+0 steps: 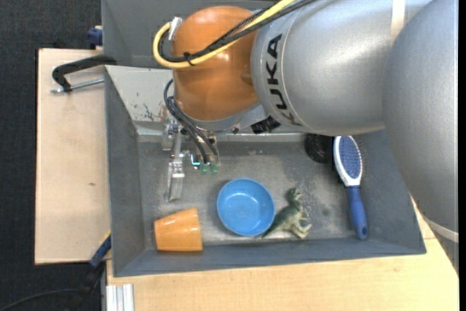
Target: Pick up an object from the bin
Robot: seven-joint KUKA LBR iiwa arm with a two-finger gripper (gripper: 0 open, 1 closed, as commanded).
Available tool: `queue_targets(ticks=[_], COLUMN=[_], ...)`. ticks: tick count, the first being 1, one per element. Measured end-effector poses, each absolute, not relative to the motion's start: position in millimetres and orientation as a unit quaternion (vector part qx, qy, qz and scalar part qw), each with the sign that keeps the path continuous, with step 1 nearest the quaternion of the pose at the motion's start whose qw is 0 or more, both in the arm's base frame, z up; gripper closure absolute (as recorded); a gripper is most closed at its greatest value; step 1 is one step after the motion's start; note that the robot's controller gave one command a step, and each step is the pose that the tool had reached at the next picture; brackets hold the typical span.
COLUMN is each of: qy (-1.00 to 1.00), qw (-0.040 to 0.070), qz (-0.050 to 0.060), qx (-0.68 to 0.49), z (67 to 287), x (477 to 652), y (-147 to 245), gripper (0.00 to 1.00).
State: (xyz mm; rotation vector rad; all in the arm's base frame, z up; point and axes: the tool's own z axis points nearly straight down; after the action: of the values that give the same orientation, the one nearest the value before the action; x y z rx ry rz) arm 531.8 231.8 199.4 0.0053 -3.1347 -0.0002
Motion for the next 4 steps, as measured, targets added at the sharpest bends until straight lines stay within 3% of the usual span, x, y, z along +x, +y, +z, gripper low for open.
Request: queue_targets(ticks=[1, 2, 3, 4], qy=[-0.994, -0.944, -0.866, -0.764], qw=[-0.011, -0.002, -0.002, 0.001], qz=[-0.006, 0.0, 0.0, -0.001], qx=[0.113, 0.331, 0.499, 0.645], z=[94, 102, 110, 69], x=[502.0, 504.6, 493.1, 490.5], y=[207, 102, 105, 85], gripper=[0.0, 0.0, 0.0, 0.0])
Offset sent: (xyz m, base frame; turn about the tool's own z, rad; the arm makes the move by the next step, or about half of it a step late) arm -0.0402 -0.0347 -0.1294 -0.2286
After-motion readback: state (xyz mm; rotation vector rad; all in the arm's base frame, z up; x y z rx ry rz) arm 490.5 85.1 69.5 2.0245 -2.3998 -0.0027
